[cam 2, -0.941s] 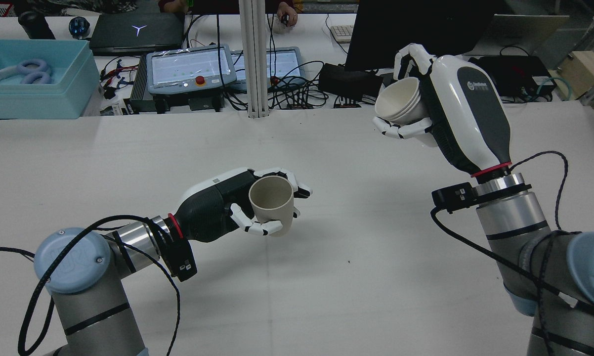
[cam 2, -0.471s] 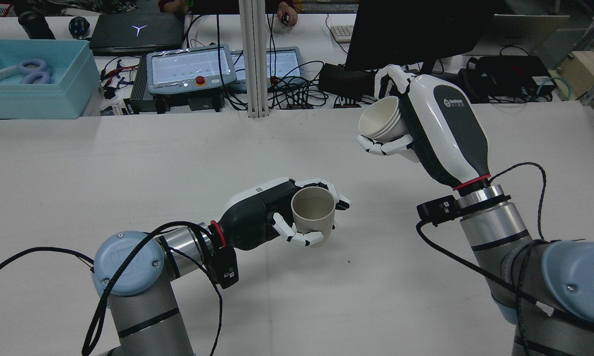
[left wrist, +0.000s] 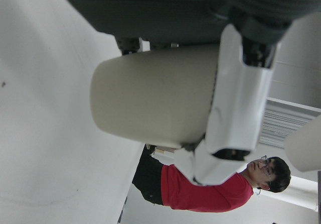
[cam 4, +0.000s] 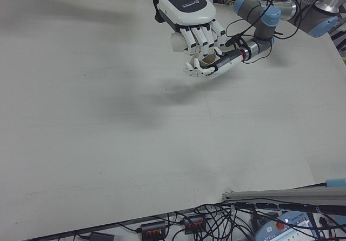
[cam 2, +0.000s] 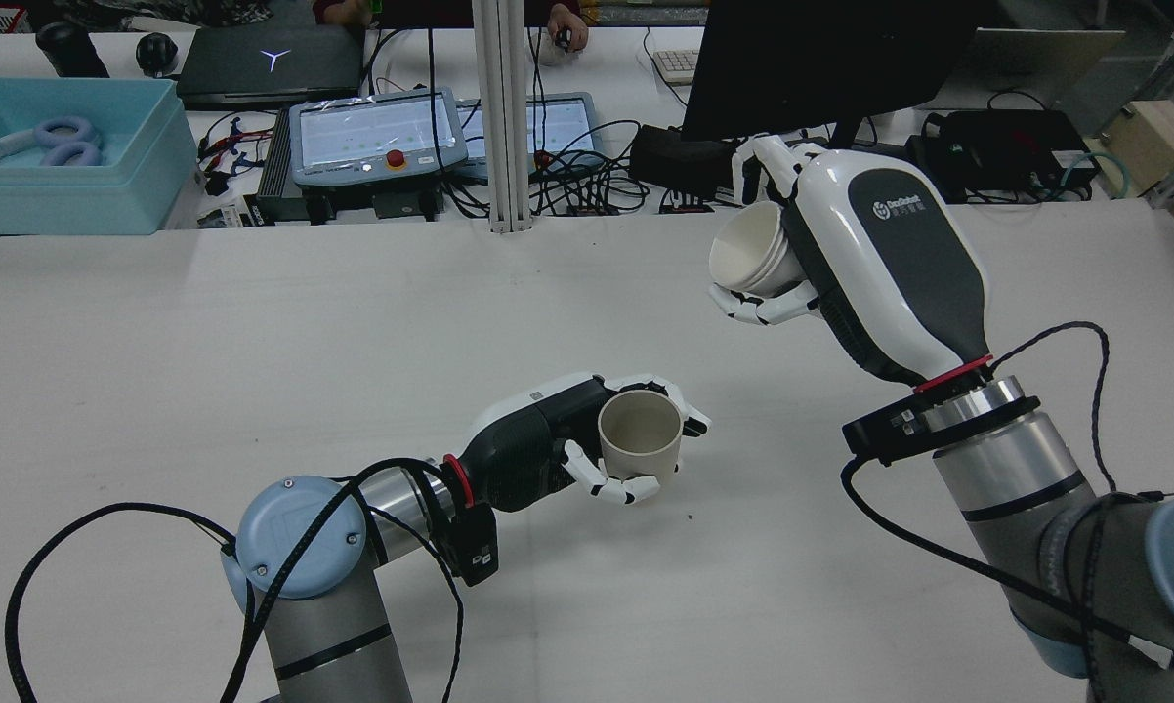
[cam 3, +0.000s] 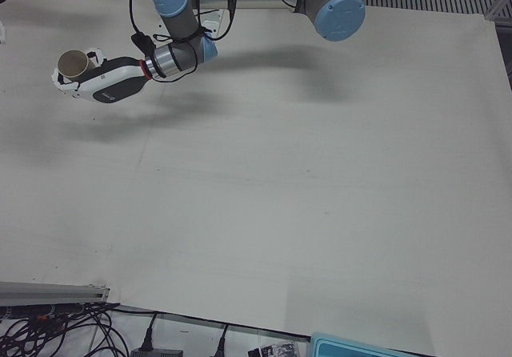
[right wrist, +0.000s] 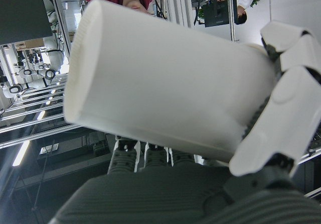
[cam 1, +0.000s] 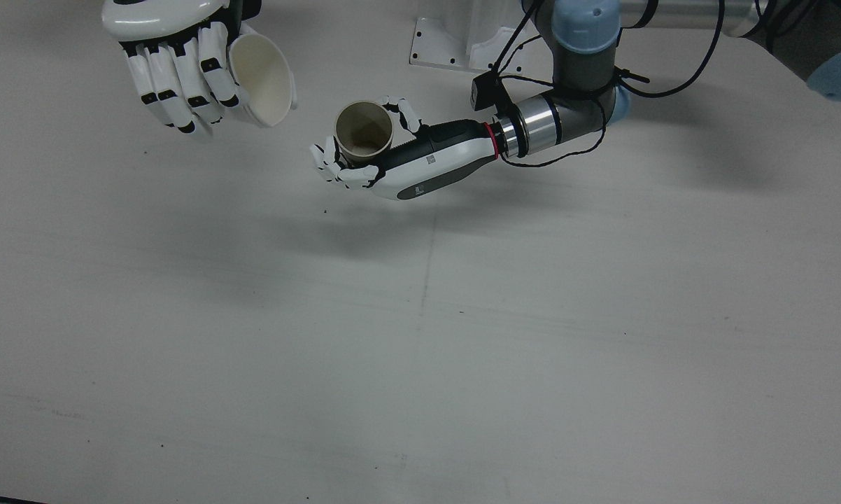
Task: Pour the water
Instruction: 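Tilt the white cup over the beige cup's opening with the right hand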
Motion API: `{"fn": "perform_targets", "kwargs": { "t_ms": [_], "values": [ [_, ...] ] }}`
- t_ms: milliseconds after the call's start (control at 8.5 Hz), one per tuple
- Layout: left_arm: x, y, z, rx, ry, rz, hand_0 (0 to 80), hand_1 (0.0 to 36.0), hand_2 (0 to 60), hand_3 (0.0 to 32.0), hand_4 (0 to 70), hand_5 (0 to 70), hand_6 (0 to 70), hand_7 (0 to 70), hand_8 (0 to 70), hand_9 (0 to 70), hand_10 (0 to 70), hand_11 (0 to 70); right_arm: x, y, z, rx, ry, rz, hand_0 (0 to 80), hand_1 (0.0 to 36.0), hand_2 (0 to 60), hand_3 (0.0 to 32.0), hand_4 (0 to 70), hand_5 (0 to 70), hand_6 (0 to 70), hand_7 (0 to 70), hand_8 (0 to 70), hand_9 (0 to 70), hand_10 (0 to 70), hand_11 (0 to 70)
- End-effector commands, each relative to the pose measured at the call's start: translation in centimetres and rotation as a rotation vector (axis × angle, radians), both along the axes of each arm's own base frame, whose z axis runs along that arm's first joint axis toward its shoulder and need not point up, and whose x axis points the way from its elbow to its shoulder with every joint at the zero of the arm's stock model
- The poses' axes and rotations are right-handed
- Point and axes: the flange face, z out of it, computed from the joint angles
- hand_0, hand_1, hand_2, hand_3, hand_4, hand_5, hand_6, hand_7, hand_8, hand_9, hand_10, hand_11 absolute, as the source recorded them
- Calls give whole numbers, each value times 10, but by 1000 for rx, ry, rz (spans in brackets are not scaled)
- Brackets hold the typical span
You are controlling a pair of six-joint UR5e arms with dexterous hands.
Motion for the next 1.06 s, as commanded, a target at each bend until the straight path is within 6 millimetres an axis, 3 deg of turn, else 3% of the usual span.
{"fn": "perform_targets", "kwargs": {
  "t_ms": [0,471,941],
  "values": [
    [7,-4,1,-3,1,-5,779,360,600,0,220,700,316,287,219,251,226,364,26,10,-8,0,65,32,496,193,390,0,92,700,484,658,337,475,409,588],
    [6,-5,-3,-2,6,-6,795,360,600,0,223,700,320,289,220,252,224,362,65,10,-19,36,105,76,498,194,388,0,100,700,484,656,337,474,403,579],
    [5,-7,-7,0,9,-9,800,360,600,0,225,700,327,294,223,254,226,364,68,7,-17,39,124,79,504,197,382,0,106,700,489,657,338,474,395,568]
  ]
}}
